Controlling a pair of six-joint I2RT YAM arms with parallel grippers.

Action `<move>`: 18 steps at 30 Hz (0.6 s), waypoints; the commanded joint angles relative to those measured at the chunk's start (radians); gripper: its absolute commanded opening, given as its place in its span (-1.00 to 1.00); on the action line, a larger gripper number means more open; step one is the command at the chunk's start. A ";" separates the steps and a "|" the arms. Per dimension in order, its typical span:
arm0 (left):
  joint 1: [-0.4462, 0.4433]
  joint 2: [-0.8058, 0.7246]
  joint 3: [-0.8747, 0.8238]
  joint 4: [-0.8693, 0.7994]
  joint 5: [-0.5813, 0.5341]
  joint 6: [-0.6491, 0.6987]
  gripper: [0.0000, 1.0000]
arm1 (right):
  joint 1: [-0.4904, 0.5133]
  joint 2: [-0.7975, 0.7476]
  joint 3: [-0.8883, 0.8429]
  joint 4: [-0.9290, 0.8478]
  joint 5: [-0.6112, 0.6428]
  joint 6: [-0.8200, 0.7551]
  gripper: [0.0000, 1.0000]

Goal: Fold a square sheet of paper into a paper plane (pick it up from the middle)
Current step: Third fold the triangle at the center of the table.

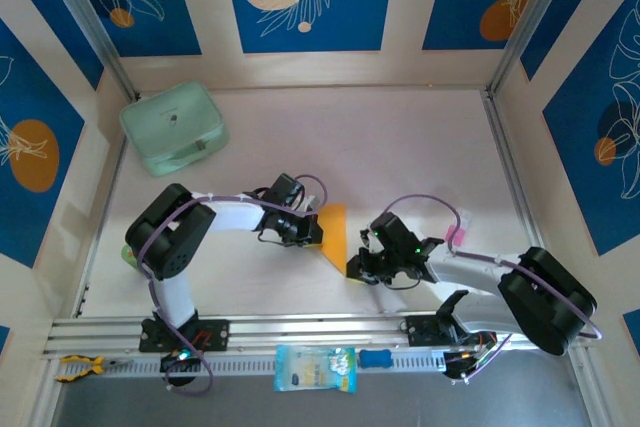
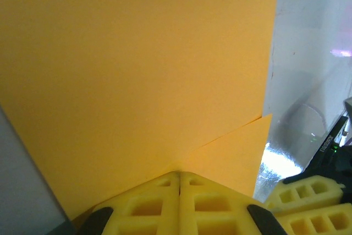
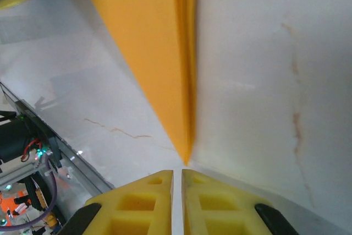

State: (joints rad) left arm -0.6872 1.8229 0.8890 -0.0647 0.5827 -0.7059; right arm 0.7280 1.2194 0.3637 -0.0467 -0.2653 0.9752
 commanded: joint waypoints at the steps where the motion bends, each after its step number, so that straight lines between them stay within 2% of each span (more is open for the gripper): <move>1: 0.015 0.028 -0.026 -0.037 -0.046 -0.002 -0.96 | -0.004 0.037 0.109 -0.017 -0.005 -0.031 -0.74; 9: 0.015 0.023 -0.030 -0.035 -0.041 -0.002 -0.96 | 0.011 0.309 0.271 0.091 -0.004 -0.031 -0.78; 18: 0.015 0.020 -0.032 -0.033 -0.046 -0.003 -0.96 | 0.031 0.383 0.195 0.194 0.006 0.018 -0.79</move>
State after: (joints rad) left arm -0.6827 1.8229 0.8848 -0.0597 0.5846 -0.7059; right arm 0.7509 1.5929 0.6033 0.1108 -0.2615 0.9695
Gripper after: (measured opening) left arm 0.050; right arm 0.107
